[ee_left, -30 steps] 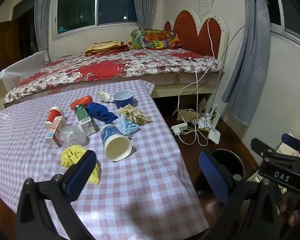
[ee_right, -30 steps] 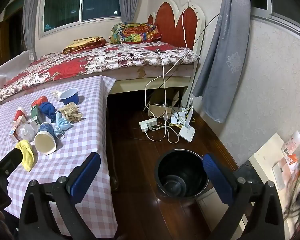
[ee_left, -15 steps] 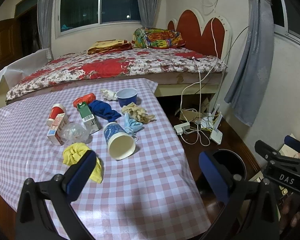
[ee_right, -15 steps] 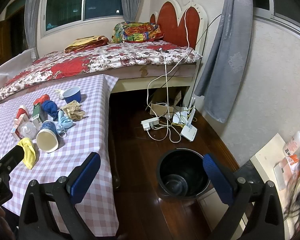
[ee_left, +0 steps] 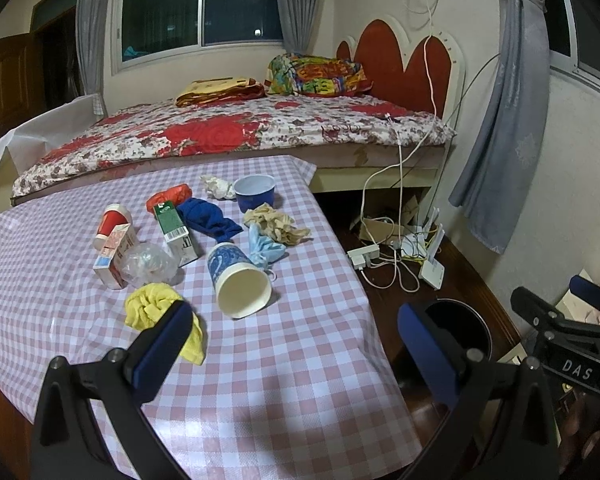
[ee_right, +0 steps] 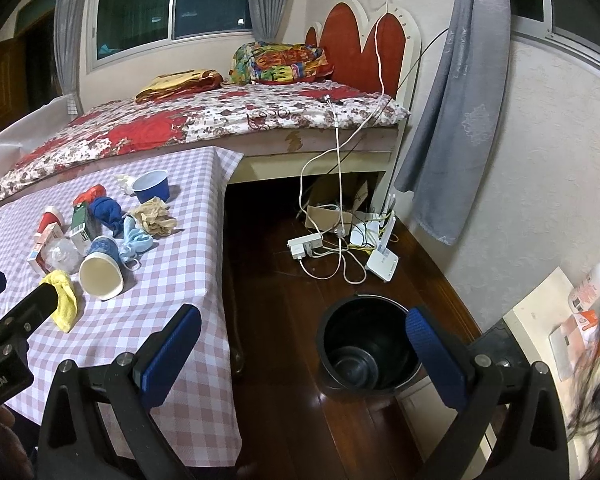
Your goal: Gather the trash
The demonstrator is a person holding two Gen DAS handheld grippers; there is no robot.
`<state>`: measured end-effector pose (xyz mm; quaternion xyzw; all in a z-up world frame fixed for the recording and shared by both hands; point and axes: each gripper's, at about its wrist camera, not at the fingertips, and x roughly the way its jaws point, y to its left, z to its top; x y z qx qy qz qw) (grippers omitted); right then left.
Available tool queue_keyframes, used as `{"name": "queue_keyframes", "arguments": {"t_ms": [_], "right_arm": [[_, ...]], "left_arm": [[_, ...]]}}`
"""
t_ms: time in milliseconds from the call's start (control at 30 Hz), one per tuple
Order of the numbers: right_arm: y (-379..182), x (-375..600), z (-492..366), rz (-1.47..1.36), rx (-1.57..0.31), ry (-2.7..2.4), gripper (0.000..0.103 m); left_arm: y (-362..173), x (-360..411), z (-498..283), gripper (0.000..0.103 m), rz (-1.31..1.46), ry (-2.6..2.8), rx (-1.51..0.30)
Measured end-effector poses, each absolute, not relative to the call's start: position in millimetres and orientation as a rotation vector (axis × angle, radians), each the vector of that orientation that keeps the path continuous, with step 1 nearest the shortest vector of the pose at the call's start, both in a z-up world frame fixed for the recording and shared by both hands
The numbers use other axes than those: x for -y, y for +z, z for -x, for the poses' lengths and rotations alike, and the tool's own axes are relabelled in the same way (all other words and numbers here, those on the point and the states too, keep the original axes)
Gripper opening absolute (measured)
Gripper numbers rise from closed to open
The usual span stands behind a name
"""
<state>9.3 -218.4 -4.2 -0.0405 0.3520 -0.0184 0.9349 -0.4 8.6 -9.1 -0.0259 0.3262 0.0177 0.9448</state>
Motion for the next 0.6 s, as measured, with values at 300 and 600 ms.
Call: {"name": "queue_keyframes", "arguments": {"t_ms": [300, 600], "right_arm": [[-2.9, 216.6, -9.1, 0.084, -0.720, -0.031, 0.103], [-3.5, 215.0, -10.2, 0.087, -0.722, -0.028, 0.103]], "left_arm": [[-9.8, -9.3, 0.7, 0.103, 0.055, 0.037, -0.664], [-9.7, -9.5, 0.3, 0.103, 0.056, 0.036, -0.666]]}}
